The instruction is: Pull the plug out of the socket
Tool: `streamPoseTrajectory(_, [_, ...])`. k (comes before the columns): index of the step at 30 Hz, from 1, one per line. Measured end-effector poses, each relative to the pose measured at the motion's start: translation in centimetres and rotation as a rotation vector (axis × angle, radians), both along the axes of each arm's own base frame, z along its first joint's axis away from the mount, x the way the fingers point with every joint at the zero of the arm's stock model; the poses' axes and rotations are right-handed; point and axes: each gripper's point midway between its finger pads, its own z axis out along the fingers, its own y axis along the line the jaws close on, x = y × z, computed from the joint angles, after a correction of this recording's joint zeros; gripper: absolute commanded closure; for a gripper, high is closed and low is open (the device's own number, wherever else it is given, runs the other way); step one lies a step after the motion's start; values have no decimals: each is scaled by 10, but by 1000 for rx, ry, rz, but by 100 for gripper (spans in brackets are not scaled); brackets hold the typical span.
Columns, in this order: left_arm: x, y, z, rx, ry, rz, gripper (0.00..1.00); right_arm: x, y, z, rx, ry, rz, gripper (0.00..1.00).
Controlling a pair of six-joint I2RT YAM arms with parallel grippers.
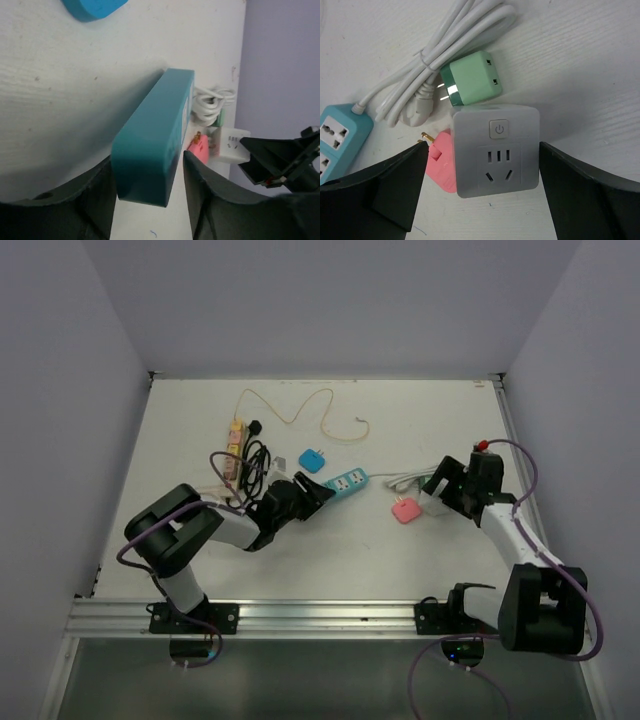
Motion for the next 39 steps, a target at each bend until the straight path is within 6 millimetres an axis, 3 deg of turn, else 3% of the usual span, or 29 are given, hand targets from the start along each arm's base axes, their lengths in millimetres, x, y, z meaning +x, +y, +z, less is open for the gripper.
streamPoseTrajectory(2, [-2,-3,-16,51,31,-26,33,-2,-1,2,-7,1,5,2])
streamPoseTrajectory(3, [-7,-2,-30,81,62,-35,23,-3,-1,4,-12,-2,7,2])
streamPoseTrajectory(7, [-6,-10,-20,55,33,-57,2,-4,-3,22,-35,-45,17,1])
streamPoseTrajectory(11, [-11,-4,-14,79,27,-65,0,2,-2,47,-56,-106,47,1])
streamPoseTrajectory(14, [-19,12,-14,174,40,-58,0,5,10,60,-75,-139,101,1])
streamPoseTrajectory(19, [-28,51,-6,367,43,-15,0,6,62,80,-117,-183,279,1])
streamPoseTrajectory(24, [-31,91,32,502,-24,40,1,6,117,88,-143,-200,426,1])
streamPoseTrajectory(31, [-11,173,101,664,-116,181,1,-8,216,51,-252,-114,658,1])
streamPoseTrajectory(34, [-3,208,125,736,-134,224,0,-10,246,39,-297,-97,699,1])
streamPoseTrajectory(36, [1,231,137,786,-141,255,1,-6,265,33,-328,-89,709,1])
streamPoseTrajectory(39, [-2,256,140,855,-138,280,0,-3,286,24,-370,-74,714,1])
